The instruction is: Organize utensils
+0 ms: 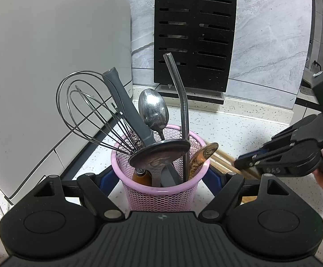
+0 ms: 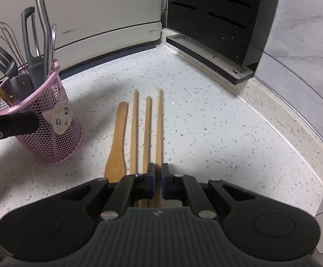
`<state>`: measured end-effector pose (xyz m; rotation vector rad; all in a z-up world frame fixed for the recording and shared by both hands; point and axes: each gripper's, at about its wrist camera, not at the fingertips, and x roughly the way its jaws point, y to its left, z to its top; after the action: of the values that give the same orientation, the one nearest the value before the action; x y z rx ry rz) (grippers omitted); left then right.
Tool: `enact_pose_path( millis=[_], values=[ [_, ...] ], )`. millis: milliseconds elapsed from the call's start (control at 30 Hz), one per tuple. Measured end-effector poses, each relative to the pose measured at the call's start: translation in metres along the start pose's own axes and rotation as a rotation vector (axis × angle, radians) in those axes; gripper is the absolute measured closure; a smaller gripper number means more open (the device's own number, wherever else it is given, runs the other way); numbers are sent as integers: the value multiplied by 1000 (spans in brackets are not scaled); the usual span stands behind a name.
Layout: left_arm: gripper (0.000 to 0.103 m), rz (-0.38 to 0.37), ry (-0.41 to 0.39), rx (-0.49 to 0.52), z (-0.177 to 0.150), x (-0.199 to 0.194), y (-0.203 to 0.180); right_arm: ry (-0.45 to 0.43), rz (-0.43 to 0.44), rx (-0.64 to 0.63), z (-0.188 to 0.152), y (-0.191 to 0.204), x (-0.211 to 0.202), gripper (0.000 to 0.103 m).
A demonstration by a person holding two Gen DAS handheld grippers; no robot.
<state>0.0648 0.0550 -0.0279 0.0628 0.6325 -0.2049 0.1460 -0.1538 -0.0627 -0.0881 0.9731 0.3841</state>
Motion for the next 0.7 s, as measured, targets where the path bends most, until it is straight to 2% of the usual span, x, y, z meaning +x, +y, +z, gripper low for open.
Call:
enact_pose_path(
  millis=[100, 200, 367, 700],
  values=[
    [10, 1, 0, 0, 0, 0, 0, -45, 34, 17, 2, -1, -16, 102],
    [10, 2, 0, 0, 0, 0, 0, -39, 82, 0, 0, 7, -20, 102],
    [10, 4, 0, 1, 0, 0, 0, -17, 39, -84, -2, 24, -11, 102],
    [10, 4, 0, 0, 0, 0, 0, 19, 40, -70, 3, 25, -1, 100]
  ],
)
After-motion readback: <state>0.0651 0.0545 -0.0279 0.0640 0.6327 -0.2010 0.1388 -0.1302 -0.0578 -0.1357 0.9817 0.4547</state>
